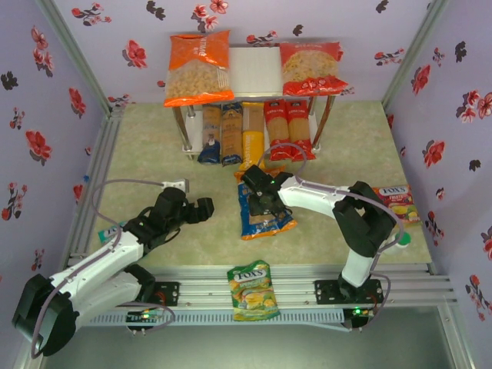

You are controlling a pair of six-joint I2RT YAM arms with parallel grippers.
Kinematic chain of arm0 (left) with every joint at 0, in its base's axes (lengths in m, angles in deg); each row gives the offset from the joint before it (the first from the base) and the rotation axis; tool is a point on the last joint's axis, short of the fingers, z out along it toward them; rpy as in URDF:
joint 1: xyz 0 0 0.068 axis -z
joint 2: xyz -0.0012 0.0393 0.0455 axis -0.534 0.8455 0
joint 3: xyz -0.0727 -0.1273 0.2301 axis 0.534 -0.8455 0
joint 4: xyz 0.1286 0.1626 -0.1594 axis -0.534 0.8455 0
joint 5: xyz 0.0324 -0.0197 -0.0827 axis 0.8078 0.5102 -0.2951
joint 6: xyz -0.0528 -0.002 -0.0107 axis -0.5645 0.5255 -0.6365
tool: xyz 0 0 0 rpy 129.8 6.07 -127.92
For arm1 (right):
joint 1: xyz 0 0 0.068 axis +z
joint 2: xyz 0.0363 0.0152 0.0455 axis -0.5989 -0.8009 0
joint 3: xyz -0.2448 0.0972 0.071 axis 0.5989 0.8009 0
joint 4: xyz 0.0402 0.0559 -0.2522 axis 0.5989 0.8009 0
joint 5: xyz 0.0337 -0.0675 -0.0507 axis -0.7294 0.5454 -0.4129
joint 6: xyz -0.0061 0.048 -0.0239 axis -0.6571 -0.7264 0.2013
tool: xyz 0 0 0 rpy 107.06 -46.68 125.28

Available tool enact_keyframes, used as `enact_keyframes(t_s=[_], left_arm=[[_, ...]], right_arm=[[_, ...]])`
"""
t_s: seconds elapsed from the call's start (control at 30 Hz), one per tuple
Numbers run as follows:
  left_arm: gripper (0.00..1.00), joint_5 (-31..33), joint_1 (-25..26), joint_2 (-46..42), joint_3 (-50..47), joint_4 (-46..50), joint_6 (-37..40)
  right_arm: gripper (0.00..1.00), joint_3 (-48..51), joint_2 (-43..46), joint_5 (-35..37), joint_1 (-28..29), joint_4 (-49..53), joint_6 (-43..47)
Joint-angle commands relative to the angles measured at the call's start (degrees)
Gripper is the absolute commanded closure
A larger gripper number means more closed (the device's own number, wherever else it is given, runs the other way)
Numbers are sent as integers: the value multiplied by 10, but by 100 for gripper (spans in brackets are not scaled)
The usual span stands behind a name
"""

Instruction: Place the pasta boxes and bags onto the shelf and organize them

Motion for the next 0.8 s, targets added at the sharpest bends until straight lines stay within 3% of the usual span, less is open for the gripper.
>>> enact_keyframes(t_s=[0.0,0.47,0.77], left_arm=[[9,-6,-5,-3,15,5,4],[12,-9,-7,0,34,20,21],[13,-10,-8,13,30,5,16]], right_arm=[[100,53,-47,-72,4,33,11],[100,76,67,-45,6,-14,27],[100,87,162,25,13,-33,39]])
